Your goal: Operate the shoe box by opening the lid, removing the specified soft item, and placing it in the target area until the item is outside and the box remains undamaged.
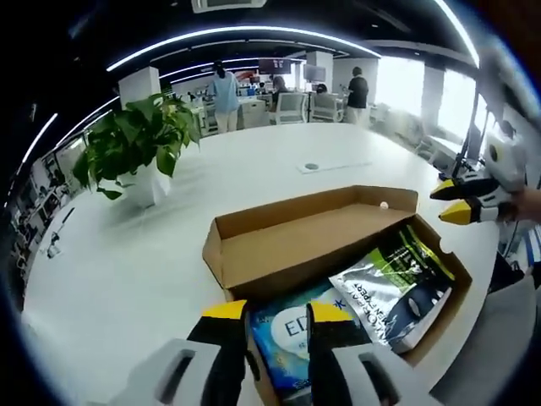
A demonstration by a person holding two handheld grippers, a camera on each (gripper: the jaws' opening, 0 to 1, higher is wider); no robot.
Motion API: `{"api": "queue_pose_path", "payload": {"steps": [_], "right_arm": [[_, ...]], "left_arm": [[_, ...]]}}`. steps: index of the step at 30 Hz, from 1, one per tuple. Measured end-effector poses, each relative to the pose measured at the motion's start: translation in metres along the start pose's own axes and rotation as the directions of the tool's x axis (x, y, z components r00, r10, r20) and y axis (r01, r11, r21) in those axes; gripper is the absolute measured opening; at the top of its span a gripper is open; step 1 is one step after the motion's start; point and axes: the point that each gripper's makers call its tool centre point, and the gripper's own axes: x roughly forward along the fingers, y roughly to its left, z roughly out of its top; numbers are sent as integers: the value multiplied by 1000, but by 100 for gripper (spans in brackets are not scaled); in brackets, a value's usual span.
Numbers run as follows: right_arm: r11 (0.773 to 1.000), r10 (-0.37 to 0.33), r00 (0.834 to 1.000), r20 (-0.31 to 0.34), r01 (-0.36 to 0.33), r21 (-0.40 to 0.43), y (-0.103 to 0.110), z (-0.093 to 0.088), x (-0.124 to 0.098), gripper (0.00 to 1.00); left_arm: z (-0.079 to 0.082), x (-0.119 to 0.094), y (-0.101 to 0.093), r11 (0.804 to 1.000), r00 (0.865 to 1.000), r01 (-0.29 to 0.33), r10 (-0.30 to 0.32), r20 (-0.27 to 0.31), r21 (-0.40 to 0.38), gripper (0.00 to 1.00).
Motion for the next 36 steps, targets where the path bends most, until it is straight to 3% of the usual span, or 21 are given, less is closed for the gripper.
{"api": "queue_pose_path", "payload": {"steps": [17, 23, 36], "right_arm": [[999, 40, 998, -39, -40, 15, 19, -12, 2, 34], [999, 40, 998, -50, -40, 13, 20, -16, 3, 35], [999, 49, 997, -56, -48, 24, 27, -22, 3, 36]], "left_arm": [[-36, 7, -50, 986, 987, 136, -143, -69, -93, 27], [-41, 9, -67, 959, 969, 215, -232, -80, -183, 27], [-52, 17, -92, 904, 932, 296, -344, -111, -309, 23]]}}
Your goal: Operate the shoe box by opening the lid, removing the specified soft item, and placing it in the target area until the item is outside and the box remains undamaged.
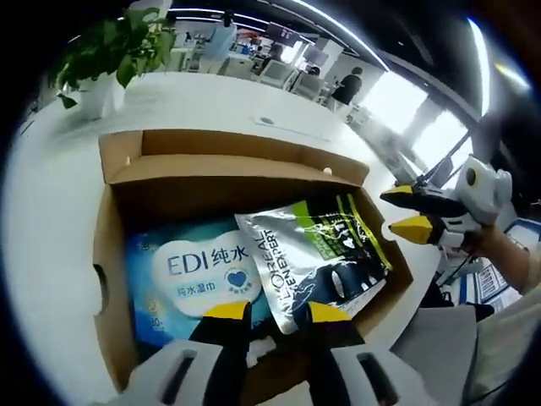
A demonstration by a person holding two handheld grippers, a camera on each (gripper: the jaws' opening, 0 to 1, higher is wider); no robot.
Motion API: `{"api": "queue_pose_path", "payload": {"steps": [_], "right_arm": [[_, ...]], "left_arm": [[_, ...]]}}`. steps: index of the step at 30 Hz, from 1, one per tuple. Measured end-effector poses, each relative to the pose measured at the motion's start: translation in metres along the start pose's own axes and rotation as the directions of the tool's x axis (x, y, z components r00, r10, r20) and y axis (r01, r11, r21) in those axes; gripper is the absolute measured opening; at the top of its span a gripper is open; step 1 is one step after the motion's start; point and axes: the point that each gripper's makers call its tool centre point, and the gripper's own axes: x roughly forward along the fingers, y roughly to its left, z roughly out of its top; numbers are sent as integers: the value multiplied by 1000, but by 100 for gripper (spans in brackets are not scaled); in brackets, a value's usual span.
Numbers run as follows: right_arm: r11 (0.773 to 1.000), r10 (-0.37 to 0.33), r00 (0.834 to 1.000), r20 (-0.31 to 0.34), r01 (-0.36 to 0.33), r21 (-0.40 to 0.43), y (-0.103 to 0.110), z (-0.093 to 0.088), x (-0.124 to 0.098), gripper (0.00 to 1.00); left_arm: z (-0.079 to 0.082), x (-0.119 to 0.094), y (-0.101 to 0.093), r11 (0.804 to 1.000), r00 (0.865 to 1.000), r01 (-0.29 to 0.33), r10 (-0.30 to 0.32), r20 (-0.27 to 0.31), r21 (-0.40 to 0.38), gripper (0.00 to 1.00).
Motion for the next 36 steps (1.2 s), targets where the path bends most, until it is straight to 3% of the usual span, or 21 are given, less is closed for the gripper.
{"api": "queue_pose_path", "payload": {"steps": [9, 13, 15, 27, 36], "right_arm": [[1000, 12, 1000, 2, -12, 6, 4, 1, 2, 36], [1000, 19, 1000, 5, -19, 8, 6, 2, 4, 36], [1000, 20, 1000, 3, -20, 6, 7, 3, 5, 36], [999, 50, 999, -14, -50, 20, 10, 5, 26, 38], [996, 91, 992, -83, -89, 21, 15, 4, 50, 34]], "left_arm": [[-3, 4, -4, 996, 998, 54, -55, -6, -76, 15], [-1, -1, -3, 998, 999, 42, -42, 6, -48, 2], [-1, -1, -6, 997, 999, 44, -44, 2, -66, 1], [-2, -18, 3, 1000, 1000, -4, 4, 4, -5, 0], [-2, -27, 10, 1000, 999, -28, 27, 33, 13, 0]]}}
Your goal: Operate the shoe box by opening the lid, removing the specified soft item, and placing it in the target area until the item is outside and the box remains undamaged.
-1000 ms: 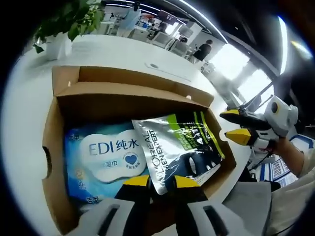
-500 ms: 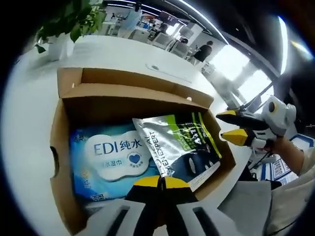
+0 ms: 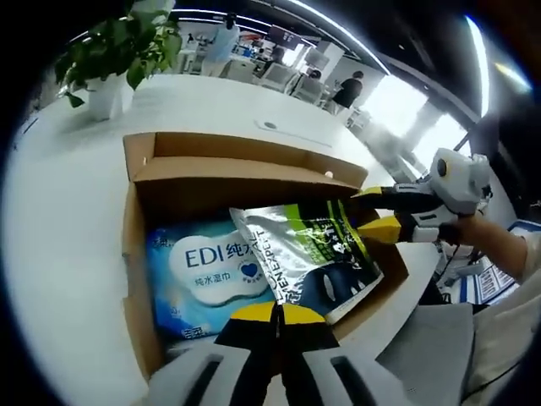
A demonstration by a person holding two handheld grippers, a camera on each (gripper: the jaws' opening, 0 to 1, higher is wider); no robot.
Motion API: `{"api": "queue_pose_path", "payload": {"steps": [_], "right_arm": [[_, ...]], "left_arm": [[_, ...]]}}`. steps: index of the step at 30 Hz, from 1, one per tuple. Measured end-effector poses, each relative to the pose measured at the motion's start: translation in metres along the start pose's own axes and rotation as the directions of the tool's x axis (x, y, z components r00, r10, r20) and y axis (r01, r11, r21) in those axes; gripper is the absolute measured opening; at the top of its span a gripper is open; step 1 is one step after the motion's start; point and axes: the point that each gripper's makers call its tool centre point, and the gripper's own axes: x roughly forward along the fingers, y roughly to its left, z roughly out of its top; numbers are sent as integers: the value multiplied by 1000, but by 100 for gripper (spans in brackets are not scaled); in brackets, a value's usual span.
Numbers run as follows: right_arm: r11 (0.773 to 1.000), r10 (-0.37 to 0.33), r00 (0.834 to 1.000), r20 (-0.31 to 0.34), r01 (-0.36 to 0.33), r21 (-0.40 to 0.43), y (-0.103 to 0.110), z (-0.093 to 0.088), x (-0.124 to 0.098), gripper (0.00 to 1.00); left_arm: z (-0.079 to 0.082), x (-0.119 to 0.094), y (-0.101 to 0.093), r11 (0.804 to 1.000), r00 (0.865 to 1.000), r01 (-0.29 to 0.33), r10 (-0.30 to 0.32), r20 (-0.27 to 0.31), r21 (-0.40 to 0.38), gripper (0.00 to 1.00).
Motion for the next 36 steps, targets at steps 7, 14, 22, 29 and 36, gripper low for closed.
{"api": "queue_pose_path", "payload": {"steps": [7, 14, 22, 29, 36], "right_arm": [[999, 8, 998, -66, -6, 43, 0, -9, 15, 29], [985, 14, 999, -52, -5, 174, -7, -5, 21, 19], [976, 14, 999, -49, -3, 217, -10, -6, 21, 9], [970, 29, 998, -53, -15, 245, -7, -8, 20, 0], [989, 36, 998, -50, -29, 142, 0, -7, 13, 0]], "left_arm": [[0, -3, 2, 1000, 1000, -7, 7, 9, 5, 0], [-4, -1, 4, 1000, 1000, -11, 11, -1, 15, 0], [-7, 0, 4, 1000, 1000, -10, 10, 0, -2, 0], [-8, 1, 5, 1000, 1000, -20, 20, -3, 3, 0], [-2, -1, 5, 999, 999, -35, 35, 16, 6, 0]]}}
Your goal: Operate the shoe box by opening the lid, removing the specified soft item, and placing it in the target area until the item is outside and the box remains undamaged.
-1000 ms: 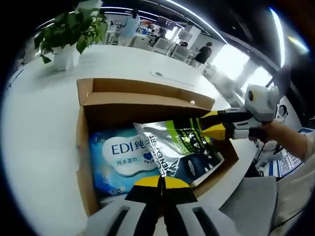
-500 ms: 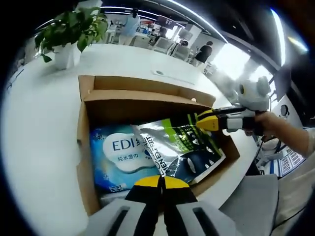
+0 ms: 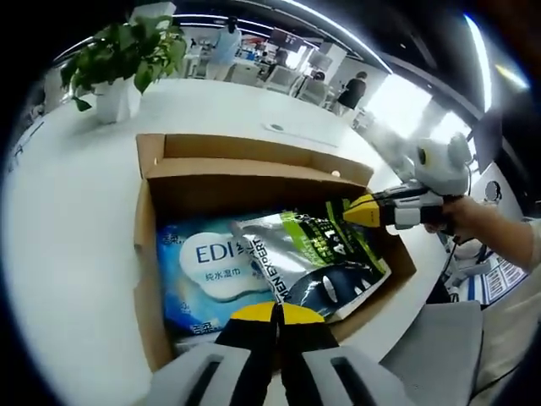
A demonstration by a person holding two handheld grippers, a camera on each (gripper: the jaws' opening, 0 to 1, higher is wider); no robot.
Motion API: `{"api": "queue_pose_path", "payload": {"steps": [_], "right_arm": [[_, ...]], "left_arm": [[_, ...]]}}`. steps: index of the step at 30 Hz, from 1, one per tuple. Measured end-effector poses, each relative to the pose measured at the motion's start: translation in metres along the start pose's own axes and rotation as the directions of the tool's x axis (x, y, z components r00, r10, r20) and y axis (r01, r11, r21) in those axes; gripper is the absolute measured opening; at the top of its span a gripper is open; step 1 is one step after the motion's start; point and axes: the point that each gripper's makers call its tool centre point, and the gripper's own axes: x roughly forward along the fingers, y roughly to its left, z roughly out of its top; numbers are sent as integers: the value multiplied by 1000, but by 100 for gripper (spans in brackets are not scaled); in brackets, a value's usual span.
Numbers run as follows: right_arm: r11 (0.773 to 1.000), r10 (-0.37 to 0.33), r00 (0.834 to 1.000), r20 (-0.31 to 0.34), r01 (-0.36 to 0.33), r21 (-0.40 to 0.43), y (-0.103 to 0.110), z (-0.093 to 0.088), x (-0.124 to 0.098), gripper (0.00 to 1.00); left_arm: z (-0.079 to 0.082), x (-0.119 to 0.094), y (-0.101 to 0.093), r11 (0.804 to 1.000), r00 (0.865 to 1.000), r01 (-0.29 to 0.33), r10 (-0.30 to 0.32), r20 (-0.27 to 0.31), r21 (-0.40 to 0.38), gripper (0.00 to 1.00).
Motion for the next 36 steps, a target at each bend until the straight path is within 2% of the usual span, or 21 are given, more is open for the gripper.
{"api": "queue_pose_path", "payload": {"steps": [5, 18, 27, 36], "right_arm": [[999, -13, 999, 31, 14, -37, 2, 6, -8, 0], [1000, -14, 988, 155, 15, -1, 7, 35, -39, 0], [1000, -24, 979, 201, 21, 17, 5, 47, -61, 0], [998, -46, 972, 230, 37, 41, -5, 53, -88, 0]], "left_arm": [[6, -3, -4, 1000, 1000, 3, -3, 18, 0, 0], [36, -23, -15, 1000, 995, 13, -14, 102, 17, 0], [49, -28, -29, 999, 992, 34, -38, 120, 41, 0], [60, -22, -51, 995, 990, 67, -75, 120, 71, 0]]}}
